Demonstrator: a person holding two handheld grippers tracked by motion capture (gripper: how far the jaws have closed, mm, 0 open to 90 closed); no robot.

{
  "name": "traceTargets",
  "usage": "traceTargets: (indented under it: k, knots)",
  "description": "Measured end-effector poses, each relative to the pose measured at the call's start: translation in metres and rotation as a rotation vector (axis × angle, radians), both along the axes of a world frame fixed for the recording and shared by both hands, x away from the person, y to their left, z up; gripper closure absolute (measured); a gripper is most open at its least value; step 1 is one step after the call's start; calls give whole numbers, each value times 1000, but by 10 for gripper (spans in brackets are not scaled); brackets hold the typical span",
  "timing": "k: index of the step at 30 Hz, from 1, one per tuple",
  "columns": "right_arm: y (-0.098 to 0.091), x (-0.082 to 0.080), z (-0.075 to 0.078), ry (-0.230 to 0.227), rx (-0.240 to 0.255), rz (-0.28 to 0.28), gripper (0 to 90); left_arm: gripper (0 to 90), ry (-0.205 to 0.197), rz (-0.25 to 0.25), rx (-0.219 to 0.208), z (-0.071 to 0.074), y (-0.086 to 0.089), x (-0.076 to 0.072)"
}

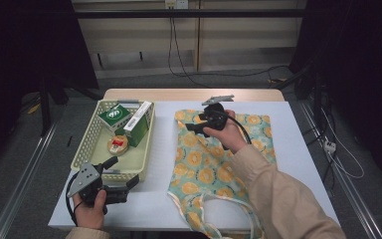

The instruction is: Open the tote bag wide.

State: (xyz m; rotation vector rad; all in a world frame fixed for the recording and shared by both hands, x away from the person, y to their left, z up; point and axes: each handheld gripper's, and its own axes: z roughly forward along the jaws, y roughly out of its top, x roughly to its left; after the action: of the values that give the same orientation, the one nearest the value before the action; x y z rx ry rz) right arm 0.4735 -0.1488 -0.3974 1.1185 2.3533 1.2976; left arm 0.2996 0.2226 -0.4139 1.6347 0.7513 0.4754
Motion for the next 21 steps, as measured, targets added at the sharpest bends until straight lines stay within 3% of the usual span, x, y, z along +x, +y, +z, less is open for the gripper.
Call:
traceTargets:
  k: [6, 11, 13, 18, 21]
  knots:
    - [-30, -39, -11, 10, -38, 19, 236, 31, 0, -3, 8, 1, 0, 0]
    - [-48, -54, -18, 30, -37, 13, 229, 31, -4, -2, 11, 2, -3, 1]
    - [-52, -61, -19, 41, -27, 24, 231, 31, -5, -3, 5, 3, -4, 1]
    - [-53, -88, -19, 15, -52, 71, 254, 31, 4, -13, 24, 1, -5, 0]
    - [-55, -104, -19, 7, -36, 95, 301, 31, 1, -13, 21, 1, -5, -2]
